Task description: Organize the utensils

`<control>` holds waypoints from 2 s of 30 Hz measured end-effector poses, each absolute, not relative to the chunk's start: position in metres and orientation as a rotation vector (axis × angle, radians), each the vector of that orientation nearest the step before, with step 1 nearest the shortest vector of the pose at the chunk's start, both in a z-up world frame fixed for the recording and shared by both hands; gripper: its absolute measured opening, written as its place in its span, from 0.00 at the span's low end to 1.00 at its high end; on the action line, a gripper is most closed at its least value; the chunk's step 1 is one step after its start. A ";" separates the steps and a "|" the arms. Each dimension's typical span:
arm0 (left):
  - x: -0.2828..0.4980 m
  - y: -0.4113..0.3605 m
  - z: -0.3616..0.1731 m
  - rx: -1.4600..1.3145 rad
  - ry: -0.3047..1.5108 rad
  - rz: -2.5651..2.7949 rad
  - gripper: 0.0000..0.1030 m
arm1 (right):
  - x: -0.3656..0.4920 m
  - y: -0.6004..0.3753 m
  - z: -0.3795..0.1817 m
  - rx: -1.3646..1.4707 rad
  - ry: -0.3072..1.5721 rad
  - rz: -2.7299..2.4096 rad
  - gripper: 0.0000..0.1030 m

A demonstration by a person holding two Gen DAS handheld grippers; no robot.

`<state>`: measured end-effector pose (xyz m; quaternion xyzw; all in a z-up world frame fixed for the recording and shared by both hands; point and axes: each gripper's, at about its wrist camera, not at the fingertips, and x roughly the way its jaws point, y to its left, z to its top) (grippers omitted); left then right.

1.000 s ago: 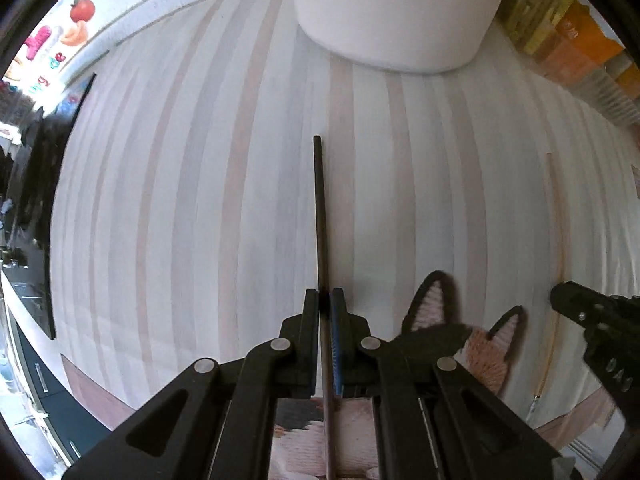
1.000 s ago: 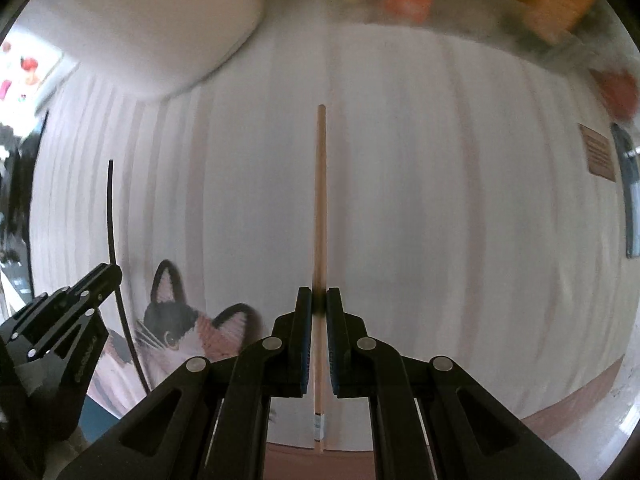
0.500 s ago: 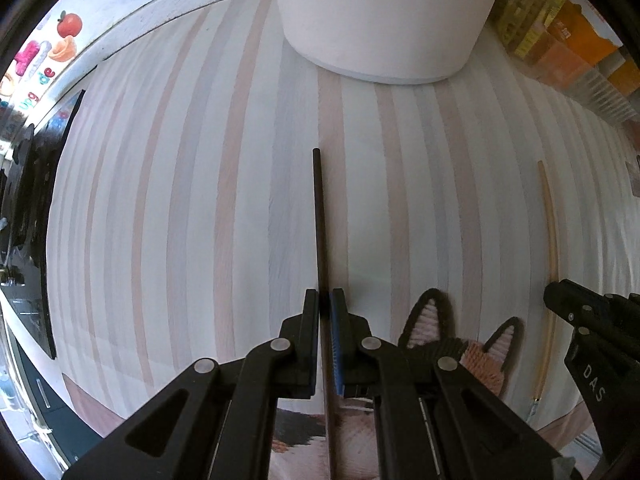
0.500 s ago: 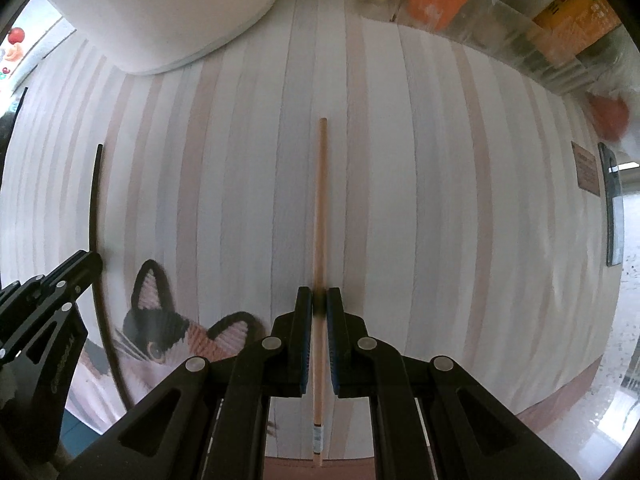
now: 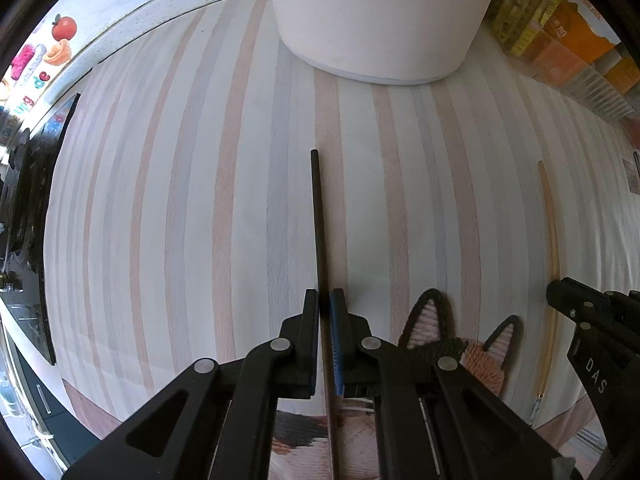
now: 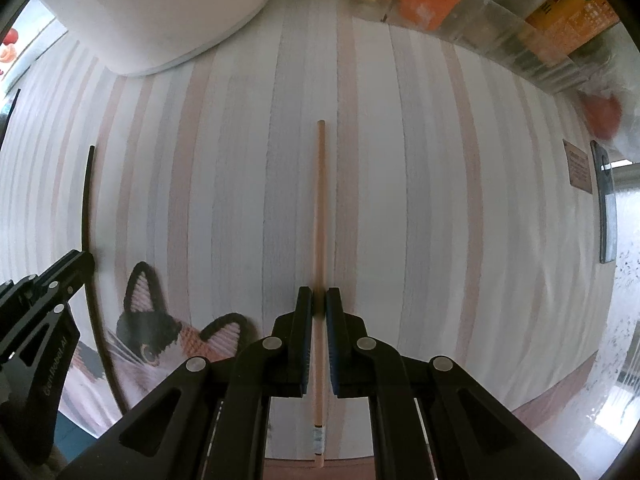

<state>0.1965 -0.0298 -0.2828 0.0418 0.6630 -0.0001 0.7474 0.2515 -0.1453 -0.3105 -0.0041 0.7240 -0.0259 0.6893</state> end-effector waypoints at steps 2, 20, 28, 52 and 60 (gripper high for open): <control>0.197 -0.030 -0.282 0.092 1.450 0.001 0.04 | 0.255 -0.149 -0.306 -0.006 1.620 -0.055 0.08; 0.197 -0.030 -0.271 0.111 1.421 0.009 0.03 | 0.249 -0.163 -0.307 0.026 1.591 -0.050 0.07; 0.192 -0.027 -0.222 0.120 1.287 0.002 0.03 | 0.224 -0.169 -0.270 0.045 1.478 -0.032 0.07; 0.176 -0.026 -0.065 0.042 0.906 -0.064 0.02 | 0.210 -0.168 -0.100 0.082 0.992 0.033 0.07; 0.196 -0.015 0.014 -0.102 0.775 -0.134 0.00 | 0.233 -0.192 -0.027 0.228 0.864 0.096 0.07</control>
